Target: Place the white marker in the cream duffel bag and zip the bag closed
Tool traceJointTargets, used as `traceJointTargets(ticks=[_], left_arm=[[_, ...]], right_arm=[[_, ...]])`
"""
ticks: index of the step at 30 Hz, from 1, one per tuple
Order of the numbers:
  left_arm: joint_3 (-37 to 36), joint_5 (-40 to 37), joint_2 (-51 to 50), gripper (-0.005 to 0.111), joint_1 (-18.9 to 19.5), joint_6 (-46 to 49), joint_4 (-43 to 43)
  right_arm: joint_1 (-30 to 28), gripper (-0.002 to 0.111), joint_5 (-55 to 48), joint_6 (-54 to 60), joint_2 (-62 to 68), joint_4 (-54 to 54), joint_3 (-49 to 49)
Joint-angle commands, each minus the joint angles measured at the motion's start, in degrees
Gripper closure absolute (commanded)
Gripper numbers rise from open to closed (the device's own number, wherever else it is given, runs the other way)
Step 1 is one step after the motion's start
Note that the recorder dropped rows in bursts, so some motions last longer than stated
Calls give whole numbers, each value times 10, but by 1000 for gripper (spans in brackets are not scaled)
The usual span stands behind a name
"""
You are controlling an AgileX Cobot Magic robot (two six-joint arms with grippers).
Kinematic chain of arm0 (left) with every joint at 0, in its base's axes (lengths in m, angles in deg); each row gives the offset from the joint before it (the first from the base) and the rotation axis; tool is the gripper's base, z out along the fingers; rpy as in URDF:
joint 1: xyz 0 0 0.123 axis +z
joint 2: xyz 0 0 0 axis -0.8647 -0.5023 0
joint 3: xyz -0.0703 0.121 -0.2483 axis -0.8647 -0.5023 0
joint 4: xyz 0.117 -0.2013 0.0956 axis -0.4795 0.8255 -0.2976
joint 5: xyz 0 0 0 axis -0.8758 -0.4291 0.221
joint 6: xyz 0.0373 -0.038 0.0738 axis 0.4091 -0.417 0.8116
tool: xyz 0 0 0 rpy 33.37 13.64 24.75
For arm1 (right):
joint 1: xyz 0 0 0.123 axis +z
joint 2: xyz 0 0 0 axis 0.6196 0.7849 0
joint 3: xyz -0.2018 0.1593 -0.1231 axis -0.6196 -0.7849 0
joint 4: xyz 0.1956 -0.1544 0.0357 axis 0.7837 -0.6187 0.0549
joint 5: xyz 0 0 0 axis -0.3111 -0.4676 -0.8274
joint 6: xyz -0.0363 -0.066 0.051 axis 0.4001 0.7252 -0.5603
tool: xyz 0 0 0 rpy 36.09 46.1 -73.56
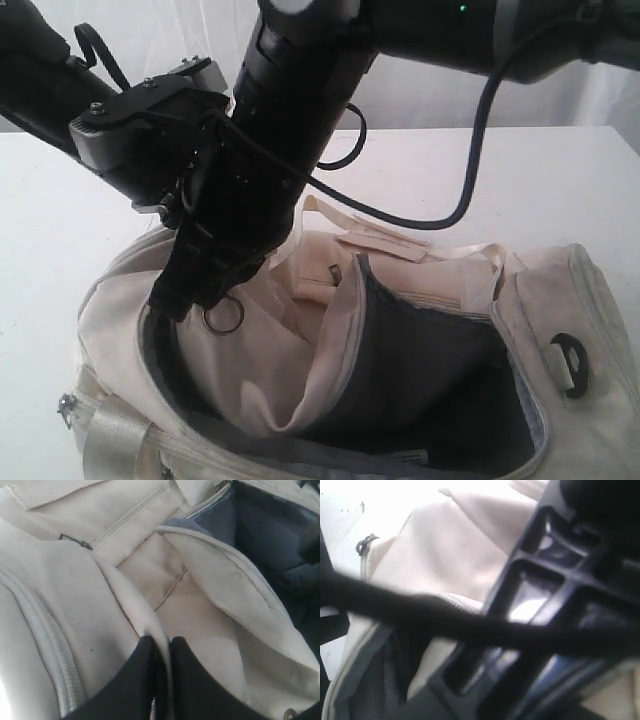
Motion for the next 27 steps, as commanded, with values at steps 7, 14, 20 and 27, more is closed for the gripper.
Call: traceJointTargets(ticks=[7,14,20,27], left_arm=[[46,165,-27,107,37,-66,43],[46,205,-38,107,38,-68,41],[46,205,-46,107,38,-68,41],[46,201,-46,107,39,-68,41]], right_arm=[[67,108,-19,39,-40,263,10],[69,108,-19,42,-41,312,10],[71,108,-19,43,-45,321,10],[69,91,-19,29,-52,265,10]])
